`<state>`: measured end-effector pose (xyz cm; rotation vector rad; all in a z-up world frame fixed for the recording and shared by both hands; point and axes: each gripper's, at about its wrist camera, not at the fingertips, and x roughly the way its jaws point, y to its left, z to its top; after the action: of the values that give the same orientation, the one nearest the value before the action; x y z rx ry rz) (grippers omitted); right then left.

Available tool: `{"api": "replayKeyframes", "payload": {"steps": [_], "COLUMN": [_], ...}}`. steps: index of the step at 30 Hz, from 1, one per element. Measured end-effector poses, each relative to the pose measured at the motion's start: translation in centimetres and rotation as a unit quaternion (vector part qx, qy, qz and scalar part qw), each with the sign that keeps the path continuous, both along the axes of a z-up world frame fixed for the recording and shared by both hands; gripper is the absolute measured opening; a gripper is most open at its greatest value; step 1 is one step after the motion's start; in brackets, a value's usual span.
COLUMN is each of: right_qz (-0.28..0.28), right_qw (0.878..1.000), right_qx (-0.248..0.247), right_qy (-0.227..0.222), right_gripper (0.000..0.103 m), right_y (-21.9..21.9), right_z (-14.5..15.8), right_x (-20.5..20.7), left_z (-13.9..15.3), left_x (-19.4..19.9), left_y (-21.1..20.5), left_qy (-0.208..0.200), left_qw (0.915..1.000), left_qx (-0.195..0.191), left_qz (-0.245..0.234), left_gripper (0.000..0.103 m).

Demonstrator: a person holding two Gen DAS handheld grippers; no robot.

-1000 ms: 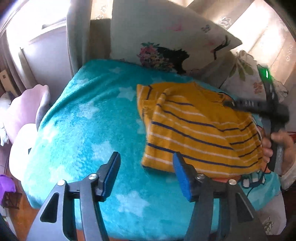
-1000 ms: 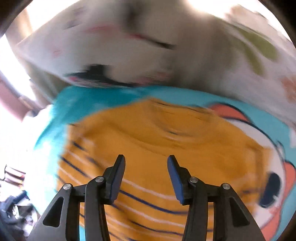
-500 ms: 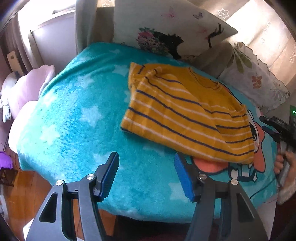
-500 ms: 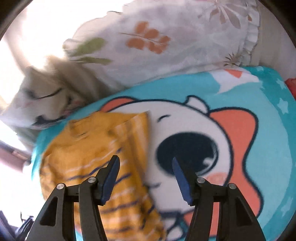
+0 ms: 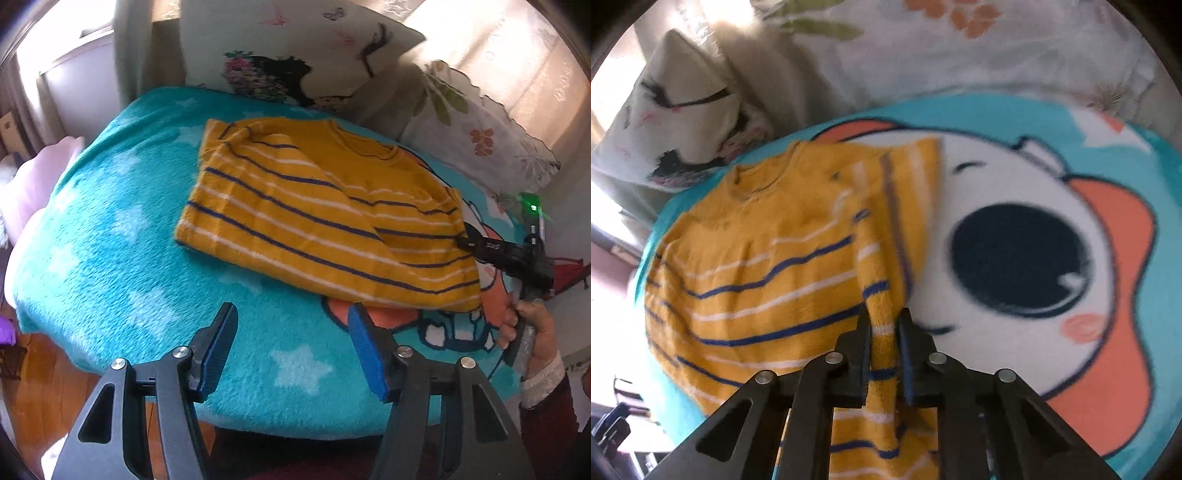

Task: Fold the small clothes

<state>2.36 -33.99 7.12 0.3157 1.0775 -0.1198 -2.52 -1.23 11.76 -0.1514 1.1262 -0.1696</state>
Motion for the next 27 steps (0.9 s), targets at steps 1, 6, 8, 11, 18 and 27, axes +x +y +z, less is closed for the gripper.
{"api": "replayKeyframes", "payload": {"steps": [1, 6, 8, 11, 18, 27], "right_qz": [-0.012, -0.082, -0.087, -0.059, 0.085, 0.101], "right_qw": [1.0, 0.996, 0.996, 0.997, 0.994, 0.995], "right_qx": [-0.017, -0.02, 0.008, 0.022, 0.017, -0.005], "right_qy": [0.0, 0.004, -0.015, -0.044, -0.068, -0.026], "right_gripper": [0.012, 0.011, 0.012, 0.016, 0.018, 0.02], "right_y": [-0.6, -4.6, -5.2, -3.9, 5.4, 6.6], "right_z": [0.1, 0.7, 1.8, 3.5, 4.0, -0.1], "right_x": [0.0, -0.6, -1.5, -2.3, -0.9, 3.3], "left_z": [-0.1, -0.5, -0.7, -1.3, -1.6, -1.5], "left_x": [-0.1, -0.3, -0.3, -0.1, 0.2, -1.5], "left_y": [0.5, 2.0, 2.1, 1.6, -0.2, 2.7], "left_qy": [0.004, 0.015, 0.018, 0.029, 0.031, 0.038], "left_qw": [0.9999, 0.999, 0.9988, 0.9985, 0.9992, 0.9967], "left_qx": [0.001, -0.001, 0.004, 0.004, 0.005, 0.014], "left_qz": [0.011, 0.042, 0.046, 0.046, 0.025, 0.071], "left_gripper": [0.061, 0.061, 0.061, 0.061, 0.061, 0.061]}}
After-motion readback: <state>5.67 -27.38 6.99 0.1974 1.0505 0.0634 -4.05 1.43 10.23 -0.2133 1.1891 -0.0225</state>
